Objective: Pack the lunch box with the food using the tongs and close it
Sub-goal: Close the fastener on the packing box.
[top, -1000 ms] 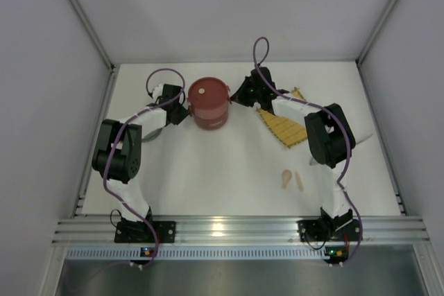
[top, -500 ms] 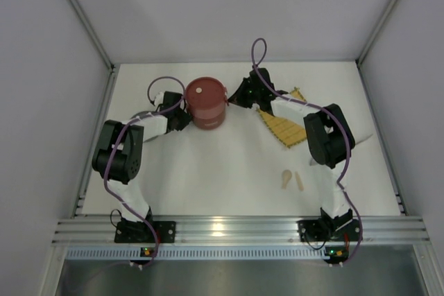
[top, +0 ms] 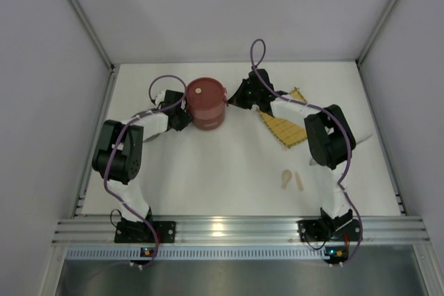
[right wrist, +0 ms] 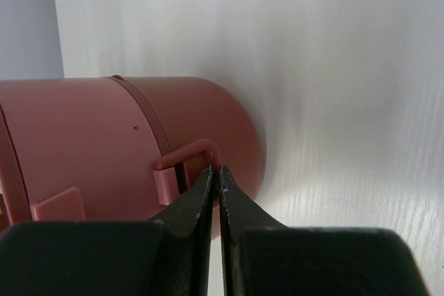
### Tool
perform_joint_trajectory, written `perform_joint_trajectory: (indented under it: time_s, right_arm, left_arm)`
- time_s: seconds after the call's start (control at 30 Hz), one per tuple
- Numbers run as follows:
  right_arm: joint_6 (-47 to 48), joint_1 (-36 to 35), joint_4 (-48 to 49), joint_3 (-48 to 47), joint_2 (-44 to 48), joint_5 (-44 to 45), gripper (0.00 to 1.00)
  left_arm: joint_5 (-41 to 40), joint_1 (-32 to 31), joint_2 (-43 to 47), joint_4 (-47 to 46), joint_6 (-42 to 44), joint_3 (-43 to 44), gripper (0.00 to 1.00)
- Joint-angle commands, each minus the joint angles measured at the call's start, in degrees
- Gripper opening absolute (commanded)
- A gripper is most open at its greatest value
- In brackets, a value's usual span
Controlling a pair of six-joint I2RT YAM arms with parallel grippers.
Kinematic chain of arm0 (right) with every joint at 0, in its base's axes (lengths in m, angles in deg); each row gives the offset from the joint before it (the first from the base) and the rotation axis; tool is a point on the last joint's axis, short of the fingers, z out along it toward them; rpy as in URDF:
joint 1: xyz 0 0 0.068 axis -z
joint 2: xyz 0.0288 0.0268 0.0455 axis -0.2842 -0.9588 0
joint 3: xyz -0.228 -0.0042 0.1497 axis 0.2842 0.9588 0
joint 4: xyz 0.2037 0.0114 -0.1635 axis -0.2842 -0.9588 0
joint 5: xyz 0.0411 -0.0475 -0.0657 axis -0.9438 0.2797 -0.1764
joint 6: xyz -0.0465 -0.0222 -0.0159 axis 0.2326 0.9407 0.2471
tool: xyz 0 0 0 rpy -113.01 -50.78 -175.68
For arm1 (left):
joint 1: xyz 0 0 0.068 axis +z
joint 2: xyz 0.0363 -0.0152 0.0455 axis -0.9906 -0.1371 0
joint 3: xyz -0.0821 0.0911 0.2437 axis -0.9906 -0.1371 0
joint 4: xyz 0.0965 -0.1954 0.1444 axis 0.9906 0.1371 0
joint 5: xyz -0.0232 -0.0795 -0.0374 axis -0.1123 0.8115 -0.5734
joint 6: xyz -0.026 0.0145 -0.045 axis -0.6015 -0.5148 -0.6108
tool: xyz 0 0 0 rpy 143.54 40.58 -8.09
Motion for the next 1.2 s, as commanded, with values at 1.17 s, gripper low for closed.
perform_joint_trajectory:
  time_s: [1.17]
  right_arm:
    - [-0.8,-4.3,-12.9,0.9,0.6,-3.4,0.04]
  left_arm:
    - [-7.1,-3.4,21.2,20.0,8.8,3.6,0.26]
